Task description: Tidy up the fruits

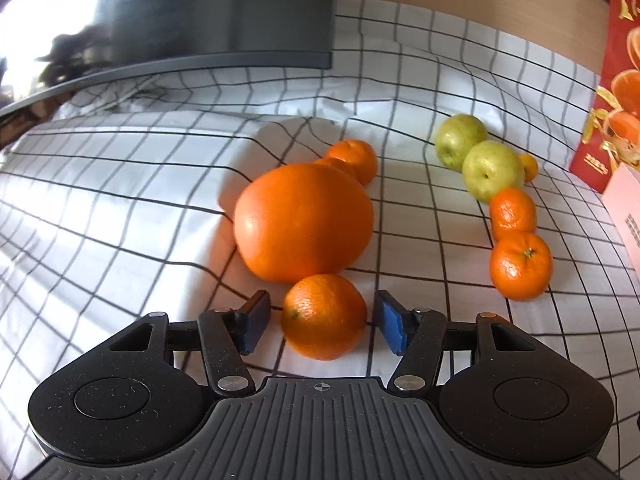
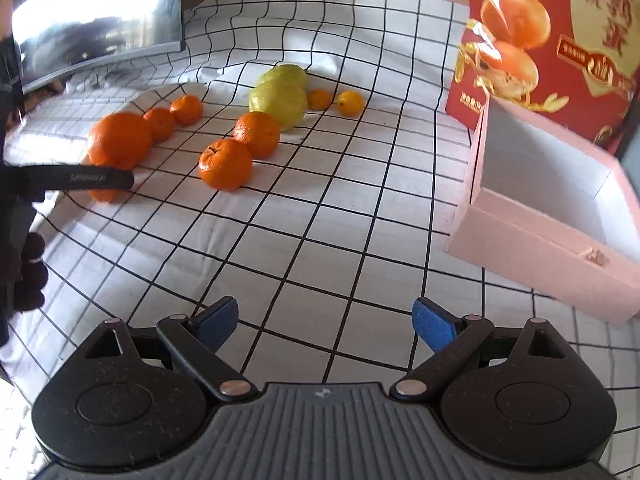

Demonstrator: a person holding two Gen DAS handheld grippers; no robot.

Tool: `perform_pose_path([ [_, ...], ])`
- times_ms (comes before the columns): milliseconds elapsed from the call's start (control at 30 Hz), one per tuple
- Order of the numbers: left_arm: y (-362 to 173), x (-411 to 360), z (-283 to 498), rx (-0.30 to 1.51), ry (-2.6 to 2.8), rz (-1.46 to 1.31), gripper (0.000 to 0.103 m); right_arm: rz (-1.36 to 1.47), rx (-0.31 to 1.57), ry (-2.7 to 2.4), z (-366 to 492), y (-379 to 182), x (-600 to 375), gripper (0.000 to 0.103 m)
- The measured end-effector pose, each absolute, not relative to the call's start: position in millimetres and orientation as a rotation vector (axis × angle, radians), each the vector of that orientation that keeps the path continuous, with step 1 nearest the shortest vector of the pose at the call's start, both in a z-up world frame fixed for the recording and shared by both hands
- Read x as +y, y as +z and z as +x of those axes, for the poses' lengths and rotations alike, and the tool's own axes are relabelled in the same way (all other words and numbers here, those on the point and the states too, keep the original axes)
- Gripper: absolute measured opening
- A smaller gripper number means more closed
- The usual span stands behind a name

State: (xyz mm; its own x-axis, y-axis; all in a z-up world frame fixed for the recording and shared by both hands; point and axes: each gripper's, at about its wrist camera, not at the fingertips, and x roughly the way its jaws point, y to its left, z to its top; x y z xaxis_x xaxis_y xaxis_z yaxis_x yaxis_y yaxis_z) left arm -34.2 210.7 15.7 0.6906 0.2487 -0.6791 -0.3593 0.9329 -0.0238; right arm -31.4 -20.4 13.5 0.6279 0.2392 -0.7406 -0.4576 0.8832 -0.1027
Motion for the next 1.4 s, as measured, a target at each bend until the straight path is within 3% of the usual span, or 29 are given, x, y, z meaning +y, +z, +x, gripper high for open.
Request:
perform_pose_path([
  [67, 14, 212, -39, 0.711, 0.336, -0.136, 0.047, -0.358, 0.778, 0.361, -37, 12, -14, 0.095],
  [267, 17, 220, -62, 0.701, 0.294, -0.225, 0.046, -0.477, 0.769, 0.432, -44, 9, 0, 0.093],
  [500, 29, 239, -106, 0.702, 0.264, -0.333, 0.046, -0.298, 0.719, 0.633, -26, 33, 34, 0.092],
  [700, 37, 266, -128, 0.705, 0.246, -0.358, 0.046, -0.227, 0.668, 0.757, 10, 58, 130, 0.092],
  [900, 40, 301, -139, 0.690, 0.270, -0.389, 0.046, -0.216, 0.790, 0.710, 55, 29, 221, 0.092],
  [1067, 40, 320, -146, 0.697, 0.287, -0.393, 0.046, -0.230, 0.922, 0.694, 56, -4, 237, 0.092],
  [1167, 39, 324, -149, 0.703, 0.290, -0.379, 0.046, -0.298, 0.865, 0.682, 43, -10, 242, 0.091],
  [1267, 39, 326, -148, 0.705, 0.282, -0.388, 0.046, -0.359, 0.828, 0.674, 36, -7, 240, 0.081],
  [1400, 34, 316, -138, 0.721, 0.245, -0.403, 0.046, -0.371, 0.853, 0.719, 24, -6, 216, 0.081],
])
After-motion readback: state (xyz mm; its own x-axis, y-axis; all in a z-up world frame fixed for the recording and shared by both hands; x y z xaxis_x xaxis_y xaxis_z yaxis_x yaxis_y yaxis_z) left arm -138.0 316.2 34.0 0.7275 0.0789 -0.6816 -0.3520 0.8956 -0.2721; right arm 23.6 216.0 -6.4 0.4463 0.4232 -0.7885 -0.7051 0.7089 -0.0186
